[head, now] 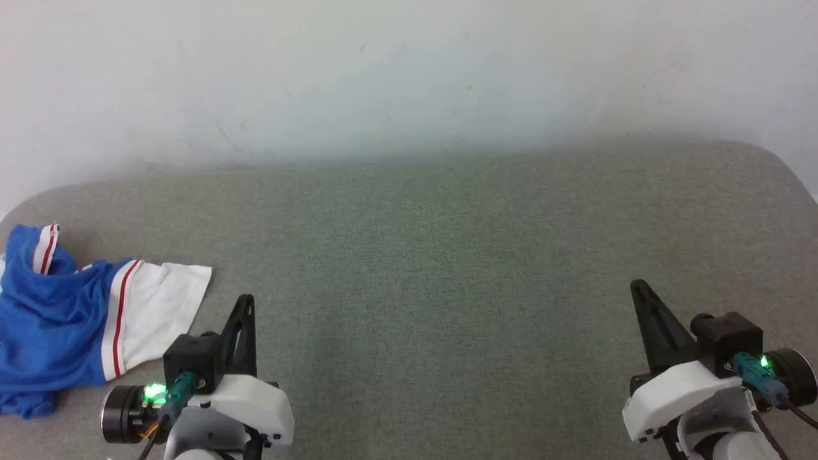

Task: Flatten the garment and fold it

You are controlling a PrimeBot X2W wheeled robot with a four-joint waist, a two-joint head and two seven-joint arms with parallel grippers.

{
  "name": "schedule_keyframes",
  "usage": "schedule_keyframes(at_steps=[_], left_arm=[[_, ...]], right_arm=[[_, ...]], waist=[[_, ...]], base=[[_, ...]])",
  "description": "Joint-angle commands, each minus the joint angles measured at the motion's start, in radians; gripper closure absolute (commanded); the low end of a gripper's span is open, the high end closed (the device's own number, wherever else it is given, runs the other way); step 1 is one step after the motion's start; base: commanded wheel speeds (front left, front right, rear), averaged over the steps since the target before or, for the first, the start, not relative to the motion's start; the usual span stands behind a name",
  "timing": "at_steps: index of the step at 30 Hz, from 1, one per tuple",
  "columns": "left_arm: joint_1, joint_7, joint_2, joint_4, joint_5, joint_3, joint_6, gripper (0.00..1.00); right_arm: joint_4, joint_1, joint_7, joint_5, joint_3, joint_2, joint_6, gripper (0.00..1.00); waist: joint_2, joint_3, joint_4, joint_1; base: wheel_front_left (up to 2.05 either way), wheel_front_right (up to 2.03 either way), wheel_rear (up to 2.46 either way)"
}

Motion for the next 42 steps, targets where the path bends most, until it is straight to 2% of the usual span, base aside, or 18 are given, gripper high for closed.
schedule_keyframes(at_steps=[1, 29, 30, 42], left_arm=[[-0.012, 0.0, -0.004, 0.003, 0.006, 0.005, -0.008, 1.0], [-0.012, 0.0, -0.004, 0.003, 0.006, 0.005, -0.008, 1.0], [0.0, 0.0, 0.0, 0.0, 0.0, -0.001, 0.0, 0.0], [0.013, -0.014, 0.001, -0.011, -0.003, 0.0, -0.003, 0.0]], right_arm=[[0.002, -0.014, 0.0, -0.008, 0.0, 0.003, -0.001, 1.0], [0.002, -0.014, 0.0, -0.008, 0.0, 0.003, -0.001, 1.0], [0.0, 0.001, 0.0, 0.001, 0.0, 0.0, 0.0, 0.0], [0.004, 0.009, -0.014, 0.012, -0.017, 0.0, 0.0, 0.0]], waist=[[0.0, 0.0, 0.0, 0.0], [0.0, 0.0, 0.0, 0.0], [0.0, 0.0, 0.0, 0.0], [0.0, 0.0, 0.002, 0.0]], base=[[0.0, 0.0, 0.0], [0.0, 0.0, 0.0], [0.0, 0.0, 0.0], [0.0, 0.0, 0.0]])
